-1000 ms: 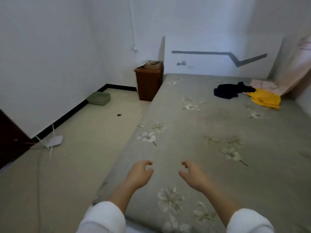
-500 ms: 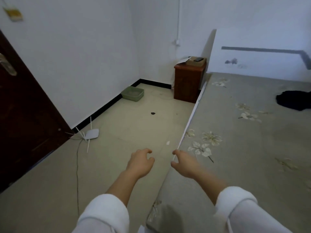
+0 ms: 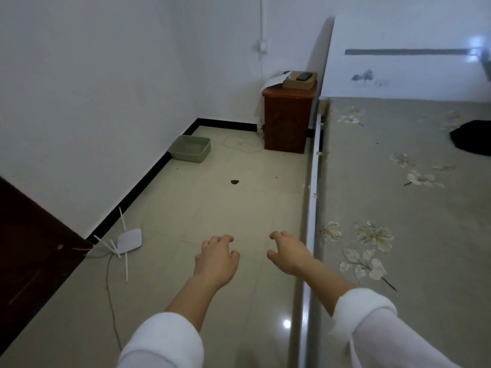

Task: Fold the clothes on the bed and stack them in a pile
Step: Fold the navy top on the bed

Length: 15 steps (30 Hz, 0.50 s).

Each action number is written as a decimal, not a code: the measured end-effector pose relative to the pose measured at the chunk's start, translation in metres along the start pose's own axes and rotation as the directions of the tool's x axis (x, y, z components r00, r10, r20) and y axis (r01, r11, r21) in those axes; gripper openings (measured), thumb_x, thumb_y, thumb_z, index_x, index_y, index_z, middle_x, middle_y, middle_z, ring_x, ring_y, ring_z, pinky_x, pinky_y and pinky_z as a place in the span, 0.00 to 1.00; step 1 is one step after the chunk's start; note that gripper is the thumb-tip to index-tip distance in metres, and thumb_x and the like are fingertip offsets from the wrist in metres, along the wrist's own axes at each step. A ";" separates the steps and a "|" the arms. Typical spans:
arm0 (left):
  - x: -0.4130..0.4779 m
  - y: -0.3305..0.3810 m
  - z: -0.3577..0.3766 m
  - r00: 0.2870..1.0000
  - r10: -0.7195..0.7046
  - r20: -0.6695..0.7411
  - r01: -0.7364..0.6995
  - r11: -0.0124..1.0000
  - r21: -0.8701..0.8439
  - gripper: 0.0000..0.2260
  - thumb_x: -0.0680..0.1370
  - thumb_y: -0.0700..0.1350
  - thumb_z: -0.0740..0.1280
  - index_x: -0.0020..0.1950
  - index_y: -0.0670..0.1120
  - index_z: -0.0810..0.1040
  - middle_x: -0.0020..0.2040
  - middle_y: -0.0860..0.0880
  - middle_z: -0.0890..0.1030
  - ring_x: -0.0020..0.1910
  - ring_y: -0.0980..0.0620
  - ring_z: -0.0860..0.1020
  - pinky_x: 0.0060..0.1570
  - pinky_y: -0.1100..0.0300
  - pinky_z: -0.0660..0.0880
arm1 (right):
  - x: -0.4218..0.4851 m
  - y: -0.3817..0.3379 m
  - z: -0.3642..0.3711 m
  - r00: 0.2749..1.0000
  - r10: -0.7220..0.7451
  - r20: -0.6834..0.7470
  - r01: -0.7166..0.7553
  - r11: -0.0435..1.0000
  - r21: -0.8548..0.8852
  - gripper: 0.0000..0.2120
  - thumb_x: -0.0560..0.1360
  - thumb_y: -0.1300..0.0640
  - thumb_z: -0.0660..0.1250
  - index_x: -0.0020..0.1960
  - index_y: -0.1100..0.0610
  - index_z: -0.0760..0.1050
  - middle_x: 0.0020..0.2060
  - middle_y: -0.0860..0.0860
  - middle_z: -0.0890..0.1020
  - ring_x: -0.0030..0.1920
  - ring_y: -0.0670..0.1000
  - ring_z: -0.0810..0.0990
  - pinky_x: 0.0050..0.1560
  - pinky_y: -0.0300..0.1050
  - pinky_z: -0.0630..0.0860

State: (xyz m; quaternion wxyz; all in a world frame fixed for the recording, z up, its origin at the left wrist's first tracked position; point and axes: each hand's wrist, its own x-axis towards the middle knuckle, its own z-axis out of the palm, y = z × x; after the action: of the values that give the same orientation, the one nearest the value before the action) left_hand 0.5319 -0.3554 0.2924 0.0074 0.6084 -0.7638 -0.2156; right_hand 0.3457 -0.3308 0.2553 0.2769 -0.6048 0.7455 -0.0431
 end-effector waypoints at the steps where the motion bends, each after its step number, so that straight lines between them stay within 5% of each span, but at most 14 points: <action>1: 0.015 -0.002 -0.004 1.000 0.009 0.016 -0.009 1.000 0.007 0.19 0.80 0.49 0.57 0.71 0.51 0.66 0.69 0.47 0.69 0.68 0.46 0.65 0.63 0.52 0.67 | 0.010 -0.001 -0.004 1.000 0.016 -0.003 -0.016 1.000 0.009 0.24 0.78 0.49 0.60 0.72 0.56 0.62 0.67 0.56 0.70 0.66 0.57 0.70 0.63 0.49 0.69; 15: 0.267 0.039 -0.067 0.938 0.307 0.160 -0.315 0.949 0.026 0.20 0.80 0.49 0.56 0.73 0.50 0.64 0.71 0.47 0.67 0.69 0.46 0.63 0.63 0.50 0.65 | 0.173 0.001 -0.102 0.940 0.310 -0.139 -0.282 0.940 0.189 0.27 0.78 0.50 0.61 0.73 0.57 0.61 0.69 0.56 0.69 0.67 0.57 0.70 0.65 0.49 0.69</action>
State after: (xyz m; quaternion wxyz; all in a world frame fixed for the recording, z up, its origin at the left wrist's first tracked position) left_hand 0.4447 -0.6192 0.2993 -0.0329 0.4615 -0.8538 -0.2385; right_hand 0.2776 -0.5183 0.2788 0.2662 -0.4542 0.8426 -0.1134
